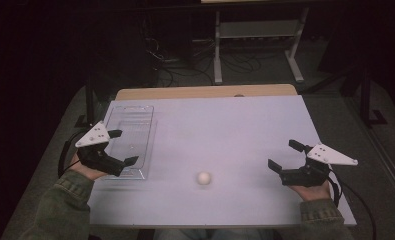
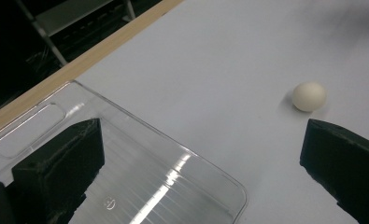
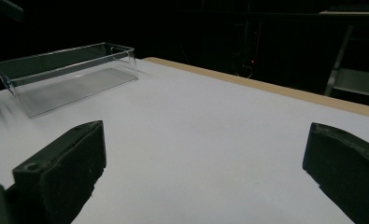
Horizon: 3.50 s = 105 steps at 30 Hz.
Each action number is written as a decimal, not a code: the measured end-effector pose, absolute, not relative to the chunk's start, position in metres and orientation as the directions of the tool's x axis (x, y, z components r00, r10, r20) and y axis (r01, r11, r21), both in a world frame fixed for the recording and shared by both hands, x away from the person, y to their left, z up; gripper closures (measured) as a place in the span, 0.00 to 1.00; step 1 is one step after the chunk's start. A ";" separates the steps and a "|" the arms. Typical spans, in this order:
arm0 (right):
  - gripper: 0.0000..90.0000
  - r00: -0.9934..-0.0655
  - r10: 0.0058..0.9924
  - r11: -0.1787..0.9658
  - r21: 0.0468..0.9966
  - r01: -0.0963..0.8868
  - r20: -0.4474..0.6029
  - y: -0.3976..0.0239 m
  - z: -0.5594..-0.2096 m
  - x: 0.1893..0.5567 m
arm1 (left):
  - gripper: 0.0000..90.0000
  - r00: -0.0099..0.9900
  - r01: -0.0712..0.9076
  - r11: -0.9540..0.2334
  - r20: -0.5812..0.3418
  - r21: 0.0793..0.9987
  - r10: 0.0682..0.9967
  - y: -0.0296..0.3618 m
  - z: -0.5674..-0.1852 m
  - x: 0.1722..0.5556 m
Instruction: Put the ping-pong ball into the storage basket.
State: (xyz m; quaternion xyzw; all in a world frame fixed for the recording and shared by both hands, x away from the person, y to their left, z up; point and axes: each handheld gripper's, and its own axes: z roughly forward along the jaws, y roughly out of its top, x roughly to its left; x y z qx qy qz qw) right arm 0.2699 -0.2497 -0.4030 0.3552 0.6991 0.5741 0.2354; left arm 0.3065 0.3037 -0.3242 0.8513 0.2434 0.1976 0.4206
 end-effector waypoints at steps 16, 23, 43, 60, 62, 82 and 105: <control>0.00 -0.639 0.765 0.090 0.970 0.225 0.077 -0.249 -0.403 0.270 | 0.00 0.829 0.256 -0.586 0.137 0.769 0.542 0.287 -0.318 0.316; 0.00 -0.640 0.764 0.091 0.970 0.225 0.077 -0.249 -0.403 0.270 | 0.00 0.841 0.243 -0.611 0.150 0.753 0.519 0.280 -0.314 0.320; 0.00 -0.642 0.762 0.090 0.970 0.226 0.079 -0.249 -0.403 0.270 | 0.00 0.880 0.211 -0.670 0.159 0.712 0.447 0.252 -0.305 0.331; 0.00 -0.647 0.759 0.092 0.970 0.224 0.077 -0.249 -0.403 0.270 | 0.00 0.911 0.171 -0.714 0.167 0.679 0.377 0.220 -0.297 0.340; 0.00 -0.647 0.759 0.093 0.970 0.224 0.077 -0.249 -0.403 0.269 | 0.00 0.912 0.170 -0.715 0.167 0.678 0.375 0.218 -0.297 0.340; 0.00 -0.651 0.755 0.094 0.969 0.230 0.081 -0.247 -0.404 0.269 | 0.00 0.932 0.140 -0.767 0.179 0.626 0.316 0.190 -0.302 0.347; 0.00 -0.652 0.754 0.097 0.968 0.229 0.079 -0.248 -0.404 0.269 | 0.00 0.949 0.125 -0.823 0.175 0.555 0.262 0.169 -0.315 0.352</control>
